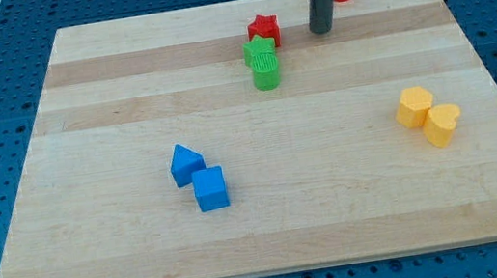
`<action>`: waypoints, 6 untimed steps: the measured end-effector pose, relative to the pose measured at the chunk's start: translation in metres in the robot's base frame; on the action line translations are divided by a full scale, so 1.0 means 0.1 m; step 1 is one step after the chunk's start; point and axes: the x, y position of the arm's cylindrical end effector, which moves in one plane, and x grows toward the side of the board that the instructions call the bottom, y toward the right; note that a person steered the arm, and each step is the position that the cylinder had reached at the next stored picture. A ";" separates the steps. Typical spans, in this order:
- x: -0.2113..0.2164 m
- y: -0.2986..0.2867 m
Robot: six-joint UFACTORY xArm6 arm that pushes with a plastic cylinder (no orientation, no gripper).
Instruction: Push the red circle closer to the red star
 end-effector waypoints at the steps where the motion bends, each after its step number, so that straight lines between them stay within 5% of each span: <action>1: 0.00 -0.24; 4: -0.03 -0.34; 6: -0.13 1.58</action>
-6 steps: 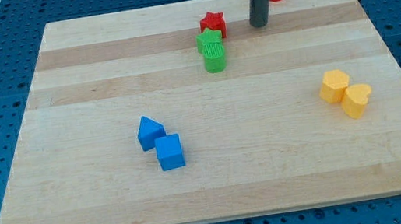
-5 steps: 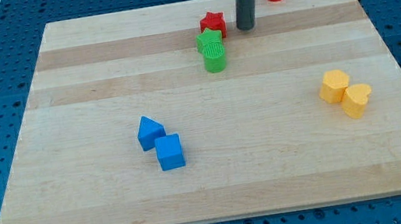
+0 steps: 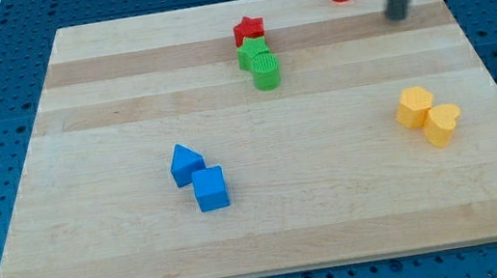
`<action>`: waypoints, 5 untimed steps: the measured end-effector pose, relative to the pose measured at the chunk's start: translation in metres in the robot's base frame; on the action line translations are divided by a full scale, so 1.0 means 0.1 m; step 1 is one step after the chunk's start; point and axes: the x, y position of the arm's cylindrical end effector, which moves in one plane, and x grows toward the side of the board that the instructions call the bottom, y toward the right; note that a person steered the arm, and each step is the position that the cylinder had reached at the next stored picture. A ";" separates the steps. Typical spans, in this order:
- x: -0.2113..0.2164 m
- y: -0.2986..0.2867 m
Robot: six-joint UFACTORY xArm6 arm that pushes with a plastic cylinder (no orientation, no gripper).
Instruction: Push the red circle closer to the red star
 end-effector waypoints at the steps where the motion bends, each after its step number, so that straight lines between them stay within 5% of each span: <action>1: -0.66 0.52; 2: -0.83 0.41; 5: -0.80 -1.83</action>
